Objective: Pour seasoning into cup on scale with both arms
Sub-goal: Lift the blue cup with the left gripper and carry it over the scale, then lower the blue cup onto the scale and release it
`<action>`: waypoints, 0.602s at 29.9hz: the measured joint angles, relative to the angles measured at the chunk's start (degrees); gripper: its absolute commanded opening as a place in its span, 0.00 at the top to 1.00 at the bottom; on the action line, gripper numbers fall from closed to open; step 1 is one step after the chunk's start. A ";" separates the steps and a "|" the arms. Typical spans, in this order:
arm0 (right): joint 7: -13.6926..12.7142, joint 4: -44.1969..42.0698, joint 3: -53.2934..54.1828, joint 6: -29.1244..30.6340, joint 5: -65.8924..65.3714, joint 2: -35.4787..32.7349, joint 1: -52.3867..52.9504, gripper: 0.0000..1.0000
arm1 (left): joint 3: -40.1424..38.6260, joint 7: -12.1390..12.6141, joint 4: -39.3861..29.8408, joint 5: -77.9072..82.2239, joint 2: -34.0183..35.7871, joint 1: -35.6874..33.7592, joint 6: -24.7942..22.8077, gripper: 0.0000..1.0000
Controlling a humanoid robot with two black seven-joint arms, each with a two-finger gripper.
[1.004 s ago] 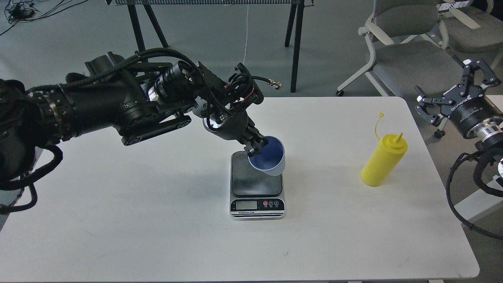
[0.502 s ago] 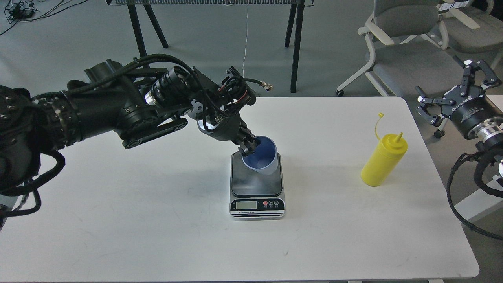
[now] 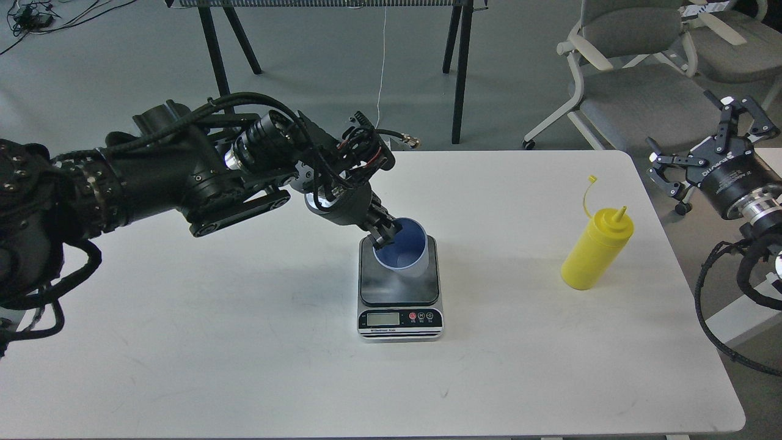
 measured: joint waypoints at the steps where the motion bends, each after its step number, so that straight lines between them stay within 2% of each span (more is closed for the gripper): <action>1: 0.03 0.00 0.01 0.00 0.00 -0.01 -0.03 0.01 | 0.00 0.00 0.00 0.12 0.00 0.06 0.00 0.92; 14: 0.08 0.00 0.09 0.00 0.00 -0.08 -0.07 0.01 | 1.15 0.00 0.08 0.43 -0.01 0.45 0.00 0.85; 18: 0.08 0.08 0.09 0.00 0.00 -0.08 -0.27 0.01 | 1.18 -0.01 0.33 0.43 -0.02 0.53 0.00 0.77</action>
